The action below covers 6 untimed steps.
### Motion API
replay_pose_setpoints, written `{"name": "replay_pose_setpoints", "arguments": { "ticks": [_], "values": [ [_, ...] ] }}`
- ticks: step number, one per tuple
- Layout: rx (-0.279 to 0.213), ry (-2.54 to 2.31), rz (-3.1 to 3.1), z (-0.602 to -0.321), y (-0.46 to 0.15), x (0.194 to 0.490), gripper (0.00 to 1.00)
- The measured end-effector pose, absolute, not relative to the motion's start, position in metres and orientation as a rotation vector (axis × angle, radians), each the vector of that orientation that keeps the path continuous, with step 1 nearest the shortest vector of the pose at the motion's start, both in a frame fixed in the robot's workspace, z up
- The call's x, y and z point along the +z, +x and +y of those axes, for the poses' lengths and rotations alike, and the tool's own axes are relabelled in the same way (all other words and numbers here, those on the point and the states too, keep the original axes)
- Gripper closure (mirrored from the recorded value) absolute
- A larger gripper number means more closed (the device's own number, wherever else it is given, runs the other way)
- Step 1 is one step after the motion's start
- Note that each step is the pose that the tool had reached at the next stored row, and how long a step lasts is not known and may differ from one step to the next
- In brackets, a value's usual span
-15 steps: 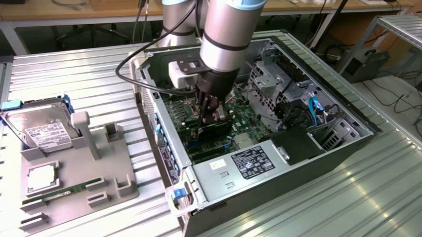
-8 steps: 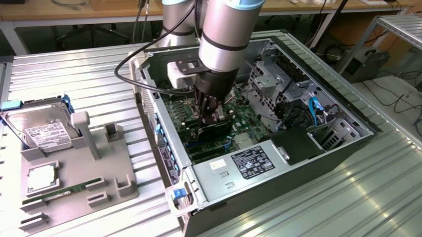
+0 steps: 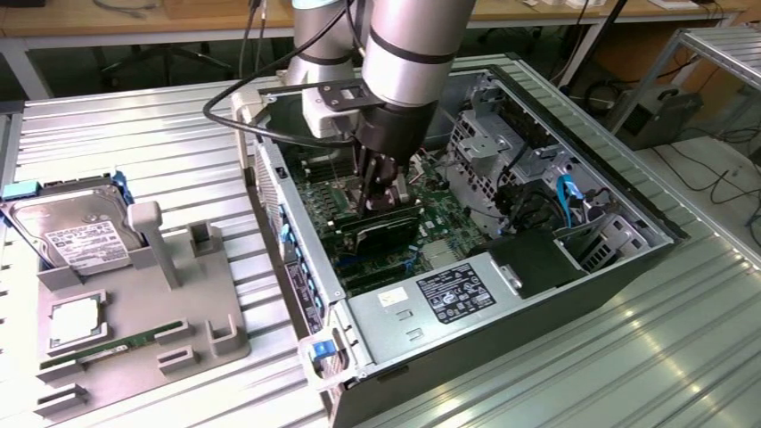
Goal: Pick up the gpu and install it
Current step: 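Insert the gpu into the slot, then press down on the gpu until it lock into place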
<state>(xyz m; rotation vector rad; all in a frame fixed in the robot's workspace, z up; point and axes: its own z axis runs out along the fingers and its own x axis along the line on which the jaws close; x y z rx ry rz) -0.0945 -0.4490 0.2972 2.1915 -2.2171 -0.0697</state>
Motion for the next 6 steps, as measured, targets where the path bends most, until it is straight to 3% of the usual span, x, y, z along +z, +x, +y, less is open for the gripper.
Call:
{"name": "replay_pose_setpoints", "arguments": {
  "ticks": [6],
  "values": [
    [-0.07, 2.192, -2.217, -0.449, -0.0945, 0.2973, 0.89]
  ]
}}
